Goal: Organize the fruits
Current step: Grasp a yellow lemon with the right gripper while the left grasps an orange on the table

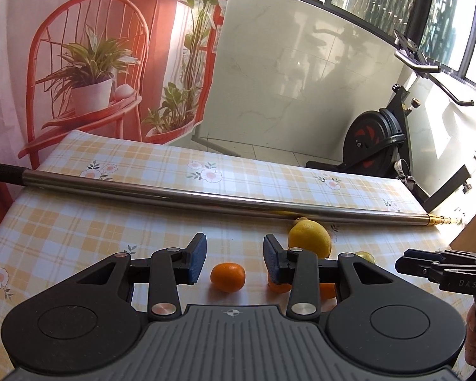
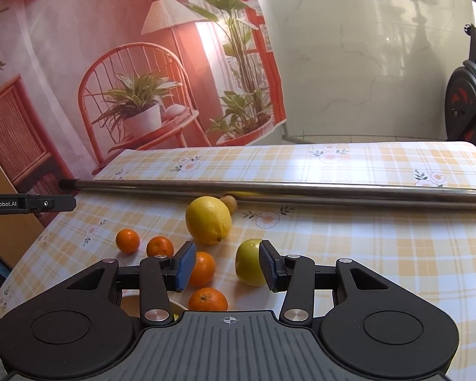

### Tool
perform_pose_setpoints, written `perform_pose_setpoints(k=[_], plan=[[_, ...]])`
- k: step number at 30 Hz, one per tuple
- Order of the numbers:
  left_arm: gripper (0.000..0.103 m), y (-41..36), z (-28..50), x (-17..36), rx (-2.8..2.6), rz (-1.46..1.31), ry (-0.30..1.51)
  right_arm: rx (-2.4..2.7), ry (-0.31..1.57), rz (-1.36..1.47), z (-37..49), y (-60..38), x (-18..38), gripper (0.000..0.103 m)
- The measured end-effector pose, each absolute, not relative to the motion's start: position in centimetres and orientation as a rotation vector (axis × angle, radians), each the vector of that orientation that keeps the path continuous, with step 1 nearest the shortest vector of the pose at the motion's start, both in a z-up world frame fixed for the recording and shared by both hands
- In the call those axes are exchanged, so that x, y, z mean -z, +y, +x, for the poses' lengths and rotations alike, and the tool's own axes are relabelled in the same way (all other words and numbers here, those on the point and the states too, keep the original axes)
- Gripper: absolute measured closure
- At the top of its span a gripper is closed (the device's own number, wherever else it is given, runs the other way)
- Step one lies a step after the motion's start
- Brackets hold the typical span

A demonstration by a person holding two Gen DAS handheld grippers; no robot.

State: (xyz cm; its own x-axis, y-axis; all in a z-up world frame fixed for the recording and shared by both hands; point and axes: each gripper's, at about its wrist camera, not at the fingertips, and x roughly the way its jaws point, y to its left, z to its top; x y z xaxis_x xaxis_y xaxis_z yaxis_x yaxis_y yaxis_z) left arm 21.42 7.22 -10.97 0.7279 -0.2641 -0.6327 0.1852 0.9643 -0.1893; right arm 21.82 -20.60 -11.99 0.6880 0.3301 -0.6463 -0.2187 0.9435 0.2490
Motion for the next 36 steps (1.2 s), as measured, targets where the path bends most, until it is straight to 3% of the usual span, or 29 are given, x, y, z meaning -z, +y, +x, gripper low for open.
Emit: perform_pose_setpoints(k=[18,27,36], plan=[[0.062,8.3,24.0,13.3,0.182,-0.193,0.751,-0.385,0.764,0.027,30.4,-16.0,13.5,0.062],[0.062,8.3,24.8,14.8,0.183,-0.202,0.790,-0.407,0.850,-0.049,32.8,-13.5,16.5,0.049],[0.062,8.3,25.2,15.6,0.195,-0.201,0.815,-0.413,0.887,-0.051,33.5,-12.8,17.5,0.053]])
